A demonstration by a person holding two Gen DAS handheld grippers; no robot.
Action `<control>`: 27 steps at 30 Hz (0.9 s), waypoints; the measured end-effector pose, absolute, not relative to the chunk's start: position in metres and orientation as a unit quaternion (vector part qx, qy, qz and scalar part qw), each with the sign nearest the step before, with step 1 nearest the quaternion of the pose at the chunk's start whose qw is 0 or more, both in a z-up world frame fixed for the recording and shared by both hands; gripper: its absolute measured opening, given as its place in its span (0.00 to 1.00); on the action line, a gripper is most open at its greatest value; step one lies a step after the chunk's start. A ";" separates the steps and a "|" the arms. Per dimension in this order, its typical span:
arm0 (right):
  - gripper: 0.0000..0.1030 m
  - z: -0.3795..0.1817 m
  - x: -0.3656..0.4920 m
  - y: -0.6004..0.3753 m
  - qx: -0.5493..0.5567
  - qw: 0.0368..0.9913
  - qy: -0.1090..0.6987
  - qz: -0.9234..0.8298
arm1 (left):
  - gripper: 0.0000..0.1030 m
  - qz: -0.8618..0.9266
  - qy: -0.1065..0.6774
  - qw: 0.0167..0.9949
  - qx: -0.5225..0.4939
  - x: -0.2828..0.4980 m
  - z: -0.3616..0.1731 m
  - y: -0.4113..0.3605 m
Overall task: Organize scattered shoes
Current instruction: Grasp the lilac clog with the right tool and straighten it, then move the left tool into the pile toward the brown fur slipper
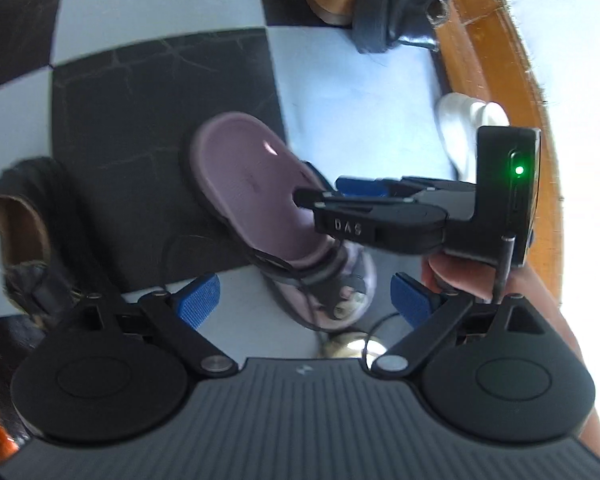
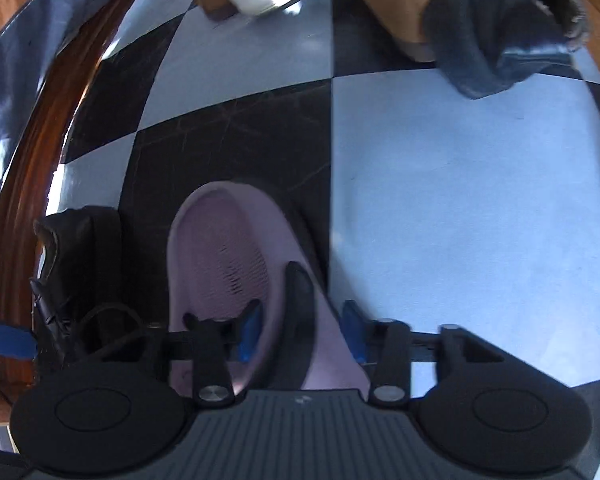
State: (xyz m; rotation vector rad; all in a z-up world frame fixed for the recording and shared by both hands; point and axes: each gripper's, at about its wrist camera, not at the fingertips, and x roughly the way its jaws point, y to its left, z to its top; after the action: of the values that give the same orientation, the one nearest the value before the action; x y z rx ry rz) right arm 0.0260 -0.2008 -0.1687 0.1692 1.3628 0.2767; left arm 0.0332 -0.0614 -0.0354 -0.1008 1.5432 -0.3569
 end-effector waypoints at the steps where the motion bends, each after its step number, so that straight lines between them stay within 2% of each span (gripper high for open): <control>1: 0.24 -0.167 0.026 -0.199 0.078 0.769 0.624 0.115 | 0.90 -0.153 0.694 0.702 -0.046 0.033 -0.037 -0.056; 3: 0.20 -0.165 0.024 -0.199 0.090 0.777 0.617 0.087 | 0.90 -0.137 0.697 0.702 -0.048 0.034 -0.040 -0.046; 5: 0.20 -0.161 0.014 -0.211 0.133 0.780 0.611 0.042 | 0.90 -0.130 0.696 0.704 -0.053 0.034 -0.041 -0.037; 9: 0.20 -0.158 -0.010 -0.219 0.128 0.775 0.619 -0.025 | 0.90 -0.122 0.689 0.713 -0.055 0.034 -0.042 -0.030; 12: 0.26 -0.163 -0.010 -0.226 0.159 0.778 0.608 -0.011 | 0.90 -0.122 0.681 0.719 -0.064 0.037 -0.043 -0.030; 16: 0.24 -0.162 -0.009 -0.230 0.141 0.799 0.585 0.012 | 0.90 -0.125 0.678 0.720 -0.076 0.039 -0.045 -0.037; 17: 0.27 -0.160 -0.009 -0.233 0.150 0.798 0.584 0.010 | 0.90 -0.128 0.676 0.721 -0.076 0.039 -0.046 -0.040; 19: 0.42 -0.148 -0.014 -0.238 0.162 0.812 0.561 0.003 | 0.90 -0.133 0.674 0.722 -0.077 0.040 -0.048 -0.043; 20: 0.64 -0.141 -0.016 -0.240 0.163 0.820 0.548 -0.001 | 0.90 -0.136 0.673 0.723 -0.081 0.040 -0.048 -0.044; 21: 0.78 -0.134 -0.018 -0.242 0.159 0.827 0.539 -0.002 | 0.90 -0.137 0.671 0.723 -0.089 0.040 -0.049 -0.043; 27: 0.78 -0.086 -0.025 -0.270 0.187 0.842 0.506 0.022 | 0.90 -0.145 0.669 0.711 -0.161 0.047 -0.051 -0.029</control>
State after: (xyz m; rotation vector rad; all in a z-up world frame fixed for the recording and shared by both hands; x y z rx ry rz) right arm -0.0250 -0.2700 -0.0864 0.3960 1.0684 0.0461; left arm 0.0474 -0.0285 -0.0509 -0.3580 1.4849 -0.3219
